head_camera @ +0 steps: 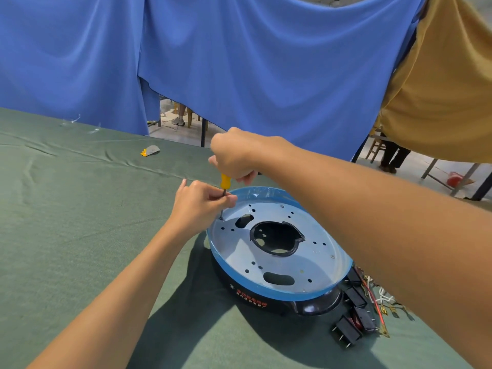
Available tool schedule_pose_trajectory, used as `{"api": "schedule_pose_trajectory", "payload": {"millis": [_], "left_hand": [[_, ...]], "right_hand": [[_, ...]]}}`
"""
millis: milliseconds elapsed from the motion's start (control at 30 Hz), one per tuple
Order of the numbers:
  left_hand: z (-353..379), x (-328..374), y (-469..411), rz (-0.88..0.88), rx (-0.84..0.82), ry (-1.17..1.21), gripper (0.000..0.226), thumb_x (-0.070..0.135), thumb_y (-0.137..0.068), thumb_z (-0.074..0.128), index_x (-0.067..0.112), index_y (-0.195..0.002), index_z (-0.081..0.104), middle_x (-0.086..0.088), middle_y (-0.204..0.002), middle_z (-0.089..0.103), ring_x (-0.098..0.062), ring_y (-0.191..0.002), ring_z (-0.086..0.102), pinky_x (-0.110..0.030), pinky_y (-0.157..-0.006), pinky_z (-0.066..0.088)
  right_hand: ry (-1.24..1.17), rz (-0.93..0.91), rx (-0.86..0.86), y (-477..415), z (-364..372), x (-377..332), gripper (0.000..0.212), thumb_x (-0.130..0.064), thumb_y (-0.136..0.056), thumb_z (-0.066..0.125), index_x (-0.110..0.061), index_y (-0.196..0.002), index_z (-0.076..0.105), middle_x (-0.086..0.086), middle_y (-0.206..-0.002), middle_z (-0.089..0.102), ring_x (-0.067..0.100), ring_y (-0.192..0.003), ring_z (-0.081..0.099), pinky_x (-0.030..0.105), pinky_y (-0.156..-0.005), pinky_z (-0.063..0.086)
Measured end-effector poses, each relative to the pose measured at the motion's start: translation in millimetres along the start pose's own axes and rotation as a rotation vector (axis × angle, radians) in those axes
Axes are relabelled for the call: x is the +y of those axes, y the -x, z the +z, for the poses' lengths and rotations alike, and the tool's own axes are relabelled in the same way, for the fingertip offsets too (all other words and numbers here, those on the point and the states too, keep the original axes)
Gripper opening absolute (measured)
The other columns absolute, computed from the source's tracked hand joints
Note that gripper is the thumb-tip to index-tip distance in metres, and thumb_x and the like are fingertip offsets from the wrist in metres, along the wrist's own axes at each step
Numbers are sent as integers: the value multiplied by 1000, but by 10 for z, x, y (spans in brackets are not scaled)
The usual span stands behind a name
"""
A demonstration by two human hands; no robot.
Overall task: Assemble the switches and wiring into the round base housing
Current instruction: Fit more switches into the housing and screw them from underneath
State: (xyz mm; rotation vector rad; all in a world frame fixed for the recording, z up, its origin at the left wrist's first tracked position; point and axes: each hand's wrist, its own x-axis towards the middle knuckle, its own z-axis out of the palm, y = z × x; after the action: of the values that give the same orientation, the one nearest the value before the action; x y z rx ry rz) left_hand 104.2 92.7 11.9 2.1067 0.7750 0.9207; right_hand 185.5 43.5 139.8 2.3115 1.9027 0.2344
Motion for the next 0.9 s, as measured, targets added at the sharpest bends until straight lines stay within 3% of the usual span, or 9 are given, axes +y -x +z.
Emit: {"api": "schedule_pose_trajectory", "payload": {"millis": [67,167,267,367,500,567,633,800,900], "left_hand": [[-4,15,6,-15,-10,11,17,31,-88,71,18,-84,80,1,-74,76,-2,-53,56,-65,-109,29],[-4,23,19,-27,-11,33,15,31,-87,72,18,-83,80,5,-66,72,-1,-51,54,-66,-109,29],[-8,45,36,-28,-10,14,14,29,-87,73,18,-85,80,0,-65,72,-13,-56,53,-66,-109,29],[-9,51,51,-33,-18,16,14,29,-87,73,17,-87,80,2,-62,71,2,-42,47,-67,-108,28],[-14,55,62,-47,-25,37,12,29,-87,73,19,-87,80,17,-38,52,2,-41,46,-67,-108,25],[-10,53,56,-47,-25,45,12,29,-87,73,18,-88,80,17,-38,52,-2,-45,47,-67,-108,26],[-2,42,47,-39,-23,47,12,29,-86,74,19,-88,80,15,-43,56,3,-44,47,-66,-109,28],[7,25,29,-18,-14,28,12,32,-85,75,22,-89,80,4,-63,72,0,-54,52,-63,-109,33],[-2,27,35,-22,-23,33,9,31,-85,74,24,-87,80,18,-45,59,4,-48,51,-65,-109,30]], "right_hand": [[-20,-27,-52,6,-74,-4,30,-29,-99,51,-10,-75,53,8,-69,62,12,-37,61,25,-46,54],[-11,-45,-36,25,-116,-19,6,-15,-90,61,-14,-85,61,7,-73,63,12,-49,65,32,-56,60],[-62,-8,68,34,8,5,29,-14,-97,50,-15,-70,42,6,-66,50,10,-35,58,22,-40,47],[10,35,61,30,26,13,35,-24,-101,44,-13,-69,39,6,-59,51,12,-33,52,18,-37,35],[2,-6,-127,38,-120,29,32,-38,-96,54,-11,-80,57,2,-63,61,14,-48,66,26,-51,55],[-3,-42,-89,58,-111,15,11,-18,-94,53,-12,-88,61,4,-67,58,17,-56,68,24,-49,54],[17,-52,-16,72,-34,21,21,-13,-96,47,-13,-75,52,5,-66,51,19,-53,65,20,-43,43],[19,14,-73,44,-21,35,42,-38,-101,44,-11,-69,45,4,-62,56,15,-46,59,21,-45,43],[-11,-43,-186,24,-87,8,25,-33,-97,52,-9,-91,52,3,-76,60,14,-56,63,20,-44,46]]}}
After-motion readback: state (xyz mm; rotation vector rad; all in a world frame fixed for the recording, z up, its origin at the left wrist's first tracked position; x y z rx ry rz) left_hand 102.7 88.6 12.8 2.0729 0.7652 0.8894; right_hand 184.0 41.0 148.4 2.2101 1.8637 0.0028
